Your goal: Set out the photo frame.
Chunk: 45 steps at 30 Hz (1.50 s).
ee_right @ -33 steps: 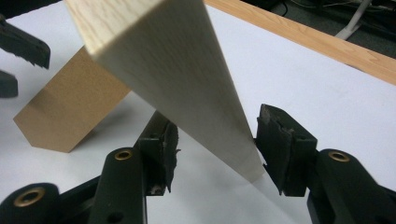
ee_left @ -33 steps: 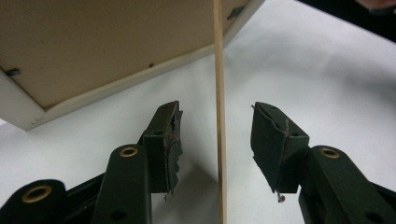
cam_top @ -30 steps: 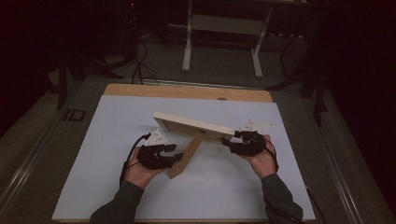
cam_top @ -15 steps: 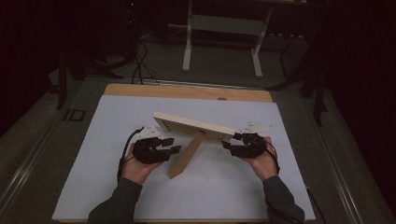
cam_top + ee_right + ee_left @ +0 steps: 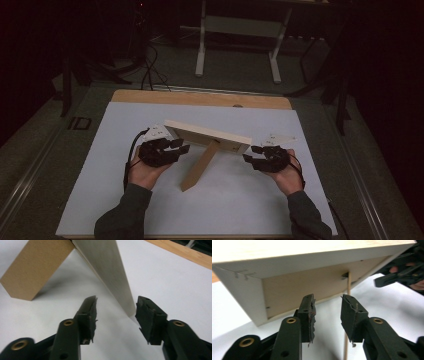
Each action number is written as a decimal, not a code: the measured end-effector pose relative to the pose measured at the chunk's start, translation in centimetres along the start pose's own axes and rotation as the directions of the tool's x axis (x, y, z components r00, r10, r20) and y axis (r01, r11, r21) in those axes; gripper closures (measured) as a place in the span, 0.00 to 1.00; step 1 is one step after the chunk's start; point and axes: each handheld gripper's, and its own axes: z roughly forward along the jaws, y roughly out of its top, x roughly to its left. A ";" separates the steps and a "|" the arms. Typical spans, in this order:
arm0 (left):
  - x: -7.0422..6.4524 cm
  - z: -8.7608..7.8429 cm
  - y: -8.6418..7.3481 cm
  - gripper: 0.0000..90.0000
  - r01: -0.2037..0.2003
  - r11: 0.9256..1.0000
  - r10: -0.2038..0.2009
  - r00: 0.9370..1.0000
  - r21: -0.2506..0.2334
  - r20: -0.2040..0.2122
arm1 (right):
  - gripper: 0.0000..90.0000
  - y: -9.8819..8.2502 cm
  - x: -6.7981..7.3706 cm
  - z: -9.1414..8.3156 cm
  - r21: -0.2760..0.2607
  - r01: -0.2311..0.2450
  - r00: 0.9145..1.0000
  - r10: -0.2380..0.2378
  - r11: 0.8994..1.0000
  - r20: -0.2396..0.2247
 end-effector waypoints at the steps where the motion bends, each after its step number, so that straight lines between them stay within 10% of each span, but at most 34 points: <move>1: 0.0 0.0 0.0 0.76 -0.006 1.000 0.006 1.000 -0.008 -0.025 | 0.61 -0.1 -0.1 -0.2 0.000 -0.002 1.000 0.002 1.000 0.000; 13: 0.6 0.5 0.6 1.00 0.014 1.000 -0.016 0.996 -0.024 -0.090 | 1.00 0.6 -0.7 -1.6 -0.089 -0.040 0.997 0.046 0.995 0.066; 45: 0.5 1.9 1.3 1.00 0.058 0.998 -0.061 0.994 -0.039 -0.089 | 1.00 2.9 -0.3 -1.4 -0.167 -0.080 0.997 0.080 0.983 -0.008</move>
